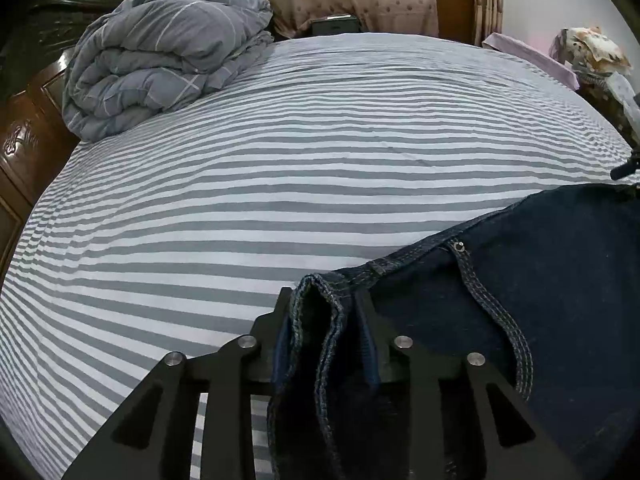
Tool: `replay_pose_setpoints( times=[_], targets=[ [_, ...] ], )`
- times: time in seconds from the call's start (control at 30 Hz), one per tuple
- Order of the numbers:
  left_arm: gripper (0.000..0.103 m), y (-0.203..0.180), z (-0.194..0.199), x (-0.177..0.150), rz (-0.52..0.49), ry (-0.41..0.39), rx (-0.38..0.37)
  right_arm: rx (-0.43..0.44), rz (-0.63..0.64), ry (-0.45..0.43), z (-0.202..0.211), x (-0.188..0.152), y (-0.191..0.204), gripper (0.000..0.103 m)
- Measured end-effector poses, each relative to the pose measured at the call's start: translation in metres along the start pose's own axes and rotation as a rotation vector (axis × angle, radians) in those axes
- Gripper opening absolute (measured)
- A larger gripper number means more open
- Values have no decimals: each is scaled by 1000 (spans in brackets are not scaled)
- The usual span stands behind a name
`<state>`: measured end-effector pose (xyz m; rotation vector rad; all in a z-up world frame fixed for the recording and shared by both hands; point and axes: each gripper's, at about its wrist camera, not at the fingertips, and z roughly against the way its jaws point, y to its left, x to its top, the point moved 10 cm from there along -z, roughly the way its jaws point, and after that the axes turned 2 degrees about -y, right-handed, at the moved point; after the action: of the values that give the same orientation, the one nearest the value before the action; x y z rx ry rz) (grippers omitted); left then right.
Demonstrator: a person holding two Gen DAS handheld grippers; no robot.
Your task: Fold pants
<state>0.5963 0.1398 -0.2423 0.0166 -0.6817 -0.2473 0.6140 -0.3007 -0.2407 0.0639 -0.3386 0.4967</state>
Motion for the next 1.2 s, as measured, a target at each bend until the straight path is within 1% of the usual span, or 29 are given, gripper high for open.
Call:
replay_pose_setpoints(
  times=[0.03, 0.07, 0.13, 0.2, 0.27, 0.33, 0.43, 0.47, 0.5, 0.53, 0.57, 0.7, 0.77, 0.87, 0.93, 1.1, 1.2],
  targets=[
    [36, 0, 0, 0, 2, -5, -1, -10, 8, 22, -4, -6, -7, 46],
    [38, 1, -1, 0, 6, -8, -4, -5, 9, 34, -6, -10, -12, 46],
    [39, 3, -2, -1, 16, -17, -10, 37, -4, 24, -9, -14, -16, 46],
    [40, 4, -2, -2, 25, -25, -15, 60, 1, 20, -11, -17, -16, 46],
    [40, 4, -2, -1, 22, -28, -11, 88, 5, 18, -7, -19, -14, 42],
    [40, 3, -2, -1, 16, -26, -10, 103, 4, 37, -5, -21, -20, 35],
    [40, 3, -3, -1, 27, -27, -9, 102, -5, 43, -5, -29, -22, 35],
    [40, 3, -3, -1, 28, -27, -4, 100, -14, 43, -6, -30, -19, 35],
    [40, 1, -2, -2, 22, -26, 6, 89, -18, 41, -6, -32, -18, 31],
    [40, 0, -1, -1, 8, -23, 21, 79, -5, 39, -5, -31, -14, 18],
    [37, -2, -1, 1, -4, -17, 30, 82, 4, 37, -5, -29, -7, 14],
    [29, -7, 5, 5, -38, -3, 78, -17, 47, 5, 6, -26, 5, 9],
    [26, -9, 12, 9, -42, -4, 88, -59, 35, -24, 20, -26, 5, 8],
    [25, -4, 32, 18, 24, -14, 62, -136, 29, -73, 52, -21, 8, 8],
    [24, -3, 47, 24, 33, -29, 53, -171, 23, -95, 75, -21, 13, 7],
    [24, 0, 100, 31, 37, -74, 14, -204, 26, -155, 141, -34, 33, 6],
    [24, 0, 137, 26, 18, -105, -25, -202, 16, -202, 187, -60, 57, 6]
  ],
)
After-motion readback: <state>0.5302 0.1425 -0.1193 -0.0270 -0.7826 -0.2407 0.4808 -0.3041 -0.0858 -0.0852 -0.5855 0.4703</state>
